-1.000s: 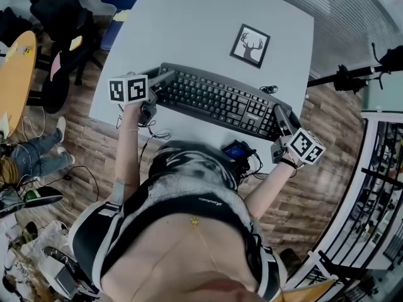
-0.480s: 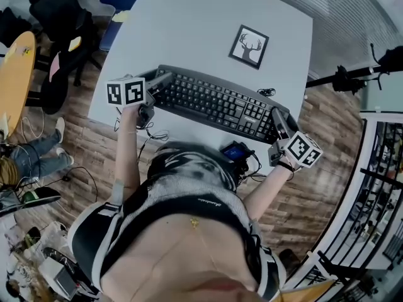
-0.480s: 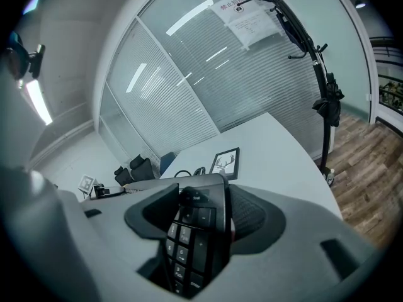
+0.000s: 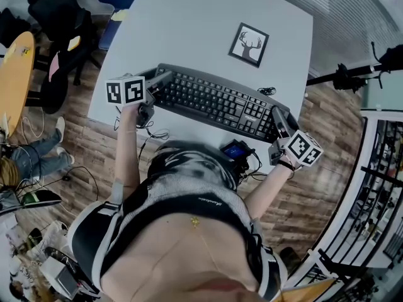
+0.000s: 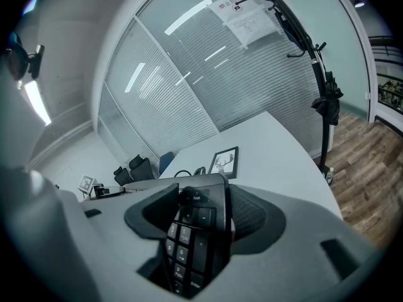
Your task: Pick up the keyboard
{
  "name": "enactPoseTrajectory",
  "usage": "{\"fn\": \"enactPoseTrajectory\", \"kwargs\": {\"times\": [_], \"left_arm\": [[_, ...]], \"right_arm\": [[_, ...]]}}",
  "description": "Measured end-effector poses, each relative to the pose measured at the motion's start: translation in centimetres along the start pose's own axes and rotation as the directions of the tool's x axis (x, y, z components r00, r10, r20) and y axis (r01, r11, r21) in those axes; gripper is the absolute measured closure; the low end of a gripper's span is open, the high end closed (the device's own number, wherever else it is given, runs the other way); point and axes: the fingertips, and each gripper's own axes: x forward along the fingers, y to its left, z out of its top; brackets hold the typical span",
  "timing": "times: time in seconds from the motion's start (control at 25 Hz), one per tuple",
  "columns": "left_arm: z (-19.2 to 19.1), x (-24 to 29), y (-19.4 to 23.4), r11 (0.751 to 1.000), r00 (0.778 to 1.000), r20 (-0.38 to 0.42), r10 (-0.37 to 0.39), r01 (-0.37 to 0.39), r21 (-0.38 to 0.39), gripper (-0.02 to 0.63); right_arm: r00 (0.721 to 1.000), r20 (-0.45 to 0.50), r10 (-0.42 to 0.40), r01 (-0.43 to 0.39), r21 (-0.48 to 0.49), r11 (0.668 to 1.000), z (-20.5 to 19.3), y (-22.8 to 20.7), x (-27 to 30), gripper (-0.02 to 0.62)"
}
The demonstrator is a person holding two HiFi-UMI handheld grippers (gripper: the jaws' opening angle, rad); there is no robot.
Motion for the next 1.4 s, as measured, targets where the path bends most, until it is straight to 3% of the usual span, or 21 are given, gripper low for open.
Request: {"fn": "enactPoseTrajectory", "kwargs": {"times": [1.4], "left_arm": [[-0.30,0.11,0.26,1.000,1.000,-0.016,0.013,-0.014,-0.010,0.390]], "right_arm": [[1.000,-0.015,-0.005,0.005,0.017,1.000,-0.44,-0.28,0.30,0.350]]}}
